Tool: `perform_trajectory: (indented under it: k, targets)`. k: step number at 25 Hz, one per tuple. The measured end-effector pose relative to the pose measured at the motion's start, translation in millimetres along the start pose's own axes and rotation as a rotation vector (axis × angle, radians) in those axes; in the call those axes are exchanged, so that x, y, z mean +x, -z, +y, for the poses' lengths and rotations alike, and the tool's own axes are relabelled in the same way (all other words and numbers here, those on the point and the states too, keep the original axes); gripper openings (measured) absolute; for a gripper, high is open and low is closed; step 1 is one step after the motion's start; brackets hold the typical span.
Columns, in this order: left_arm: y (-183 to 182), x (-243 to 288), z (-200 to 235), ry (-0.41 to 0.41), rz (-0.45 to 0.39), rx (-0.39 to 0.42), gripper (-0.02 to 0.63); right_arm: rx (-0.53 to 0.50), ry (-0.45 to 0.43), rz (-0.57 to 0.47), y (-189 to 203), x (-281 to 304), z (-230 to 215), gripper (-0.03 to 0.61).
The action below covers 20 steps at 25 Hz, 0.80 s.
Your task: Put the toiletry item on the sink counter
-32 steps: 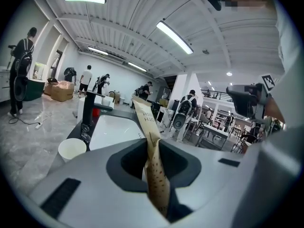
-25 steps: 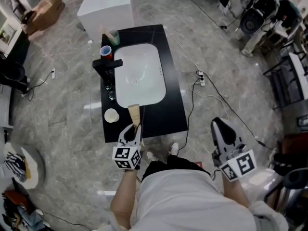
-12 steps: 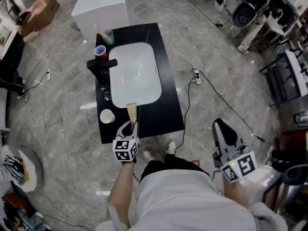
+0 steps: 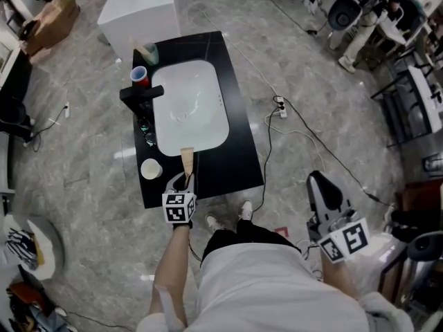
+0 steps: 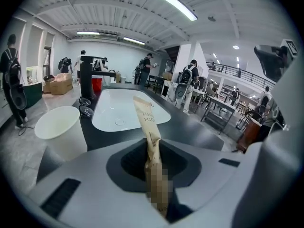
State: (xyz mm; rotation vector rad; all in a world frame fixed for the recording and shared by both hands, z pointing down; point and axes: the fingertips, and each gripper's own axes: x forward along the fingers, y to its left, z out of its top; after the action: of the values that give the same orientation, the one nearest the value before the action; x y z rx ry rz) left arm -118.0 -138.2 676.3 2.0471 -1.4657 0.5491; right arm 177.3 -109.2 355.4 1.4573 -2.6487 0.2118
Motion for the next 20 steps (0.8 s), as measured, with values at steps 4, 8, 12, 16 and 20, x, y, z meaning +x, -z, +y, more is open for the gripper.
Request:
perform_trajectory:
  k: [4, 8, 12, 16, 20]
  targets:
    - [6, 7, 1, -0.004, 0.038, -0.002, 0.055, 0.005, 0.007, 0.005, 2, -2, -3, 0.052]
    - [12, 12, 6, -0.029, 0.089, -0.005, 0.057, 0.008, 0.009, 0.004, 2, -1, -4, 0.052]
    - [14, 15, 10, -0.039, 0.117, -0.012, 0.058, 0.010, 0.010, 0.004, 3, -2, -6, 0.052]
    - [13, 20, 10, -0.039, 0.133, -0.013, 0.063, 0.012, 0.011, 0.004, 4, -1, -7, 0.052]
    - [15, 25, 10, -0.043, 0.148, -0.021, 0.075, 0.012, 0.012, 0.003, 3, 1, -10, 0.052]
